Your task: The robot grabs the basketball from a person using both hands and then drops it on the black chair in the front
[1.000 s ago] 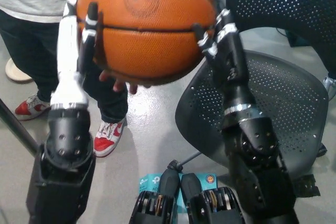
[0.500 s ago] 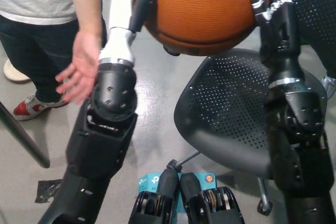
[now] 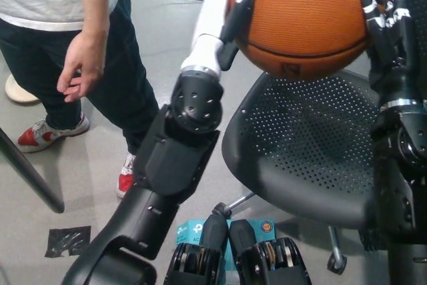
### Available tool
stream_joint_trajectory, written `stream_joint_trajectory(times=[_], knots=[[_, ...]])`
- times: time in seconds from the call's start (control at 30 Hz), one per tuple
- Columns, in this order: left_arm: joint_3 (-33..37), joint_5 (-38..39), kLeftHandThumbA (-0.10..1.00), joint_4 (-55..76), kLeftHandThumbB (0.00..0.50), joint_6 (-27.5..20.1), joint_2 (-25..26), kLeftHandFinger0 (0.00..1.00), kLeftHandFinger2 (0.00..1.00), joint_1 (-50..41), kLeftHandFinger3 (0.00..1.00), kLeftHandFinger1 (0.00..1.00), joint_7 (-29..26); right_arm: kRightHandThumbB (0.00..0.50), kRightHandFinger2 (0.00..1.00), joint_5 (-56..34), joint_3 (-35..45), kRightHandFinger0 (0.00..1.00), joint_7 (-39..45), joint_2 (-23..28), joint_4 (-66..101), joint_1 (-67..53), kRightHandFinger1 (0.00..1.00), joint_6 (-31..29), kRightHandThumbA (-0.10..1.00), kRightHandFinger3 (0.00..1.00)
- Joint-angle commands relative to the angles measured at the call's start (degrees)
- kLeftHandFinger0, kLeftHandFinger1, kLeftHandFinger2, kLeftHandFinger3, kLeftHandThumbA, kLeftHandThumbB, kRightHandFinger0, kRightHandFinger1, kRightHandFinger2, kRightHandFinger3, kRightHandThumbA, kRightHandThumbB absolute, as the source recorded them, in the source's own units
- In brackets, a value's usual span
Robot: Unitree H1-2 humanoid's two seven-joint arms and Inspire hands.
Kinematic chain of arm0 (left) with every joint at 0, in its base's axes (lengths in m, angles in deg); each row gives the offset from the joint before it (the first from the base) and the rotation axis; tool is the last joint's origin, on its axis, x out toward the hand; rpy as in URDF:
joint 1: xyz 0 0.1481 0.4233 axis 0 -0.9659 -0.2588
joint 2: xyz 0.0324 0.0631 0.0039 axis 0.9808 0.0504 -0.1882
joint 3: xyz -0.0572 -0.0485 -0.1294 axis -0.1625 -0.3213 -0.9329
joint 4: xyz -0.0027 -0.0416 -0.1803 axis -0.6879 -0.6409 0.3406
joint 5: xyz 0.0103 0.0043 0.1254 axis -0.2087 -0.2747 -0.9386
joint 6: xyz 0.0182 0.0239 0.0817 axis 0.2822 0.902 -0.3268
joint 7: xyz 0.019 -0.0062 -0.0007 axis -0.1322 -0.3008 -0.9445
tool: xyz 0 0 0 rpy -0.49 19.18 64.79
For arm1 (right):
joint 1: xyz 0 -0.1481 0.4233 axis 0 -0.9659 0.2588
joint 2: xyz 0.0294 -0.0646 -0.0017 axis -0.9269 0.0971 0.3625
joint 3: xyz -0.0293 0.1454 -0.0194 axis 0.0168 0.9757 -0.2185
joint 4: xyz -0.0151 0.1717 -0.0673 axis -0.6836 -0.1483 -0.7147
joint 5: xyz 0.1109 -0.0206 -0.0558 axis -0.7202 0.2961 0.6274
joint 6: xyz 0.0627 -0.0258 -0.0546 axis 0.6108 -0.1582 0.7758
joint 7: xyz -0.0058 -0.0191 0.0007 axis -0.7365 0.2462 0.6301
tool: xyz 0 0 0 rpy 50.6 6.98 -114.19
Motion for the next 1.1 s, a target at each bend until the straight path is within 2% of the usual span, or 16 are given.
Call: stream_joint_trajectory(times=[0.0,0.1,0.17,0.27,0.37,0.4,0.43,0.47,0.53,0.57,0.7,0.77,0.9,1.07], knots=[[3.9,0.9,1.0,-4.9,0.161,-7.1,-7.6,1.0,1.0,7.1,1.0,1.0,5.6,0.209,1.0,-6.6,-0.9,1.0,7.7,-2.5,0.8,4.8,1.0,-1.2,1.0,1.0],[3.2,1.3,1.0,-10.4,0.181,-9.2,-9.0,1.0,1.0,9.0,1.0,1.0,5.2,0.21,1.0,-8.7,1.3,1.0,7.7,-2.6,-0.1,4.1,1.0,-0.8,1.0,1.0],[2.8,1.4,1.0,-13.2,0.199,-9.1,-9.6,1.0,1.0,10.1,1.0,1.0,5.2,0.189,1.0,-9.4,2.3,1.0,8.3,-2.8,-1.3,4.0,1.0,-1.8,1.0,1.0],[2.0,1.8,1.0,-17.3,0.198,-10.5,-10.3,1.0,1.0,11.3,1.0,1.0,4.9,0.164,1.0,-10.1,3.8,1.0,8.0,-3.3,-2.8,4.0,1.0,-2.2,1.0,1.0],[0.9,2.8,1.0,-22.4,0.239,-12.3,-11.0,1.0,1.0,12.4,1.0,1.0,5.3,0.199,1.0,-9.7,4.5,1.0,7.1,-3.1,-4.4,3.4,1.0,-1.4,1.0,1.0],[0.9,2.8,1.0,-24.0,0.236,-12.1,-11.2,1.0,1.0,12.8,1.0,1.0,5.6,0.203,1.0,-9.4,4.5,1.0,7.2,-2.9,-5.3,3.1,1.0,-1.7,1.0,1.0],[0.4,3.5,1.0,-26.1,0.223,-12.1,-11.4,1.0,1.0,13.4,1.0,1.0,6.0,0.236,1.0,-9.1,4.3,1.0,6.8,-2.5,-5.4,2.8,1.0,0.6,1.0,1.0],[0.3,3.5,1.0,-27.5,0.225,-12.6,-11.5,1.0,1.0,13.9,1.0,1.0,5.9,0.218,1.0,-9.4,4.5,1.0,7.2,-2.5,-5.9,2.7,1.0,0.2,1.0,1.0],[-0.1,3.8,1.0,-30.2,0.198,-14.3,-11.7,1.0,1.0,14.5,1.0,1.0,5.7,0.179,1.0,-9.1,5.1,1.0,6.9,-3.0,-7.7,2.9,1.0,-1.7,1.0,1.0],[-0.1,3.8,1.0,-30.9,0.197,-14.8,-11.7,1.0,1.0,14.6,1.0,1.0,5.6,0.175,1.0,-9.3,5.3,1.0,7.3,-3.1,-8.4,3.0,1.0,-2.3,1.0,1.0],[-1.0,4.4,1.0,-36.0,0.195,-15.8,-11.9,1.0,1.0,15.7,1.0,1.0,5.9,0.174,1.0,-10.0,5.9,1.0,8.9,-3.3,-12.2,2.8,1.0,-4.1,1.0,1.0],[-1.1,4.4,1.0,-37.7,0.203,-16.5,-11.9,1.0,1.0,15.9,1.0,1.0,5.7,0.194,1.0,-10.5,6.1,1.0,9.8,-3.3,-14.5,3.2,1.0,-4.4,1.0,1.0],[-1.3,4.8,1.0,-39.7,0.189,-17.3,-11.4,1.0,1.0,15.4,1.0,1.0,6.4,0.162,1.0,-10.4,6.0,1.0,11.0,-3.5,-18.4,3.7,1.0,-6.0,1.0,1.0],[-1.5,5.4,1.0,-41.1,0.198,-16.5,-11.5,1.0,1.0,15.5,1.0,1.0,6.7,0.163,1.0,-9.5,5.9,1.0,11.2,-3.5,-21.2,4.2,1.0,-9.6,1.0,1.0]])
